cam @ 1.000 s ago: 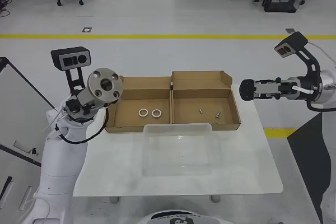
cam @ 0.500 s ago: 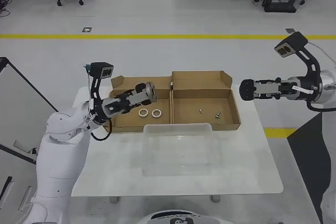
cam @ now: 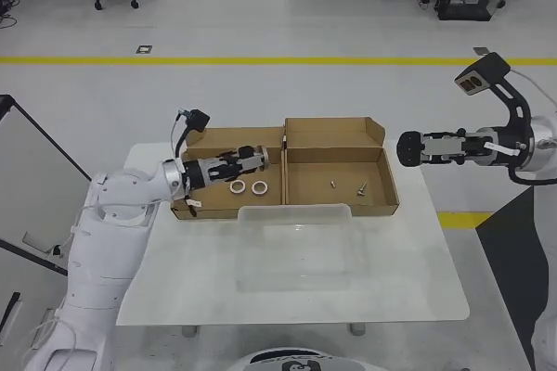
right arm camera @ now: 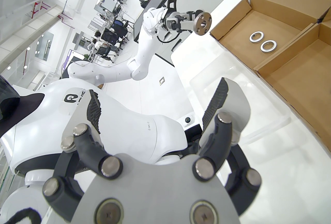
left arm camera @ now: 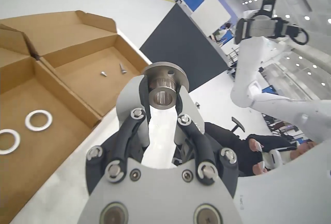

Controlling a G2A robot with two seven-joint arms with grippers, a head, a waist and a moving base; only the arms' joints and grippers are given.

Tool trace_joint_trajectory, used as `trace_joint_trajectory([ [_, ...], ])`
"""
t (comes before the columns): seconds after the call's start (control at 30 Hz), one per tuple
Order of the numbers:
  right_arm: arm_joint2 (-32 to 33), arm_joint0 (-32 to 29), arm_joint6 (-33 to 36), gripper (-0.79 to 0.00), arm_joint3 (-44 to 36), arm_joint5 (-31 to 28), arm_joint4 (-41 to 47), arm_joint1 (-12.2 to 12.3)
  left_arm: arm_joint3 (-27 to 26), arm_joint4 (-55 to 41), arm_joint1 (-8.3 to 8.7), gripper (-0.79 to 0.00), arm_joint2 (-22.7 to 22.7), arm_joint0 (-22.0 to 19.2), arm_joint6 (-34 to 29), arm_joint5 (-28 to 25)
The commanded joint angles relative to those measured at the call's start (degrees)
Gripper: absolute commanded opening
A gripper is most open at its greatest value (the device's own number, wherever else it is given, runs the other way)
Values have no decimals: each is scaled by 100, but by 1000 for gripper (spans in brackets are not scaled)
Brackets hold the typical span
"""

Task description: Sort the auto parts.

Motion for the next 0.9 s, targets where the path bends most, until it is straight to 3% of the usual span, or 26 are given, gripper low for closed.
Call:
trace_joint_trajectory([
  [0.0,0,0,0,0,0,0,0,0,112,259,7,-785,69,-153,27,31],
  [0.3,0,0,0,0,0,0,0,0,1022,1594,14,-785,562,-1090,27,291],
  [0.67,0,0,0,0,0,0,0,0,3017,3274,-130,-785,1611,-2564,53,257],
  [0.87,0,0,0,0,0,0,0,0,3949,3880,-219,-785,2072,-2937,72,141],
])
